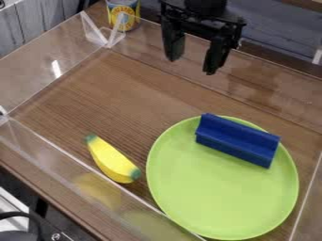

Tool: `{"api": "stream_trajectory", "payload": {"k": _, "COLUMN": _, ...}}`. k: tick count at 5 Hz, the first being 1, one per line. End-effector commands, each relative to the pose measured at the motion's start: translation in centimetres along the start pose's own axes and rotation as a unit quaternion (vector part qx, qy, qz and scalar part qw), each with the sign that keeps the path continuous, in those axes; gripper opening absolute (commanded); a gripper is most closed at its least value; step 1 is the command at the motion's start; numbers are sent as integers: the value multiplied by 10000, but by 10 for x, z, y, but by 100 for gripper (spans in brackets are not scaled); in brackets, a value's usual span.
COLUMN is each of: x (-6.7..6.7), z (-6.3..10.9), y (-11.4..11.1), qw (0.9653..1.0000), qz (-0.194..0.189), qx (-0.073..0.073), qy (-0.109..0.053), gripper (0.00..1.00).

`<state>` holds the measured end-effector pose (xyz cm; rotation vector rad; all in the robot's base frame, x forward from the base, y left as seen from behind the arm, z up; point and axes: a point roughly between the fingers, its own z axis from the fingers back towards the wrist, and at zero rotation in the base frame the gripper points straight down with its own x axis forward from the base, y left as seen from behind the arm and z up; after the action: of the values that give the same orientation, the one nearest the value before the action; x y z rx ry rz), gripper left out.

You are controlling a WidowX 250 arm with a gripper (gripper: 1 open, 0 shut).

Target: Put the banana in the green plate

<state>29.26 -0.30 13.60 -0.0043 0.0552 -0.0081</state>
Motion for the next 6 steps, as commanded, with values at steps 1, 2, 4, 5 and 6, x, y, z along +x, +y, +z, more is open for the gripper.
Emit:
{"api": "stream_trajectory", "payload": {"k": 1, "x": -5, "z": -7, "y": 1, "qw": 9997, "qz": 237, "qx": -13, "qy": 77, "gripper": 100}}
{"api": "stream_trajectory", "payload": {"k": 2, "x": -30, "z": -9, "y": 10, "qw": 9935, "qz": 1129, "qx": -87, "qy": -63, "gripper": 100}}
{"api": "stream_trajectory", "payload": {"k": 4, "x": -75, "z": -15, "y": 41, "qw": 9554, "qz": 2913, "qx": -296, "qy": -390, "gripper": 100}}
{"api": "stream_trajectory", "payload": {"k": 5, "x": -88, "z": -23, "y": 54, "qw": 9271, "qz": 3695, "qx": -415, "qy": -462, "gripper": 100}}
{"api": "stream_trajectory", "payload": {"k": 6, "x": -94, "z": -34, "y": 61, "qw": 8999, "qz": 4303, "qx": -492, "qy": -500, "gripper": 100}}
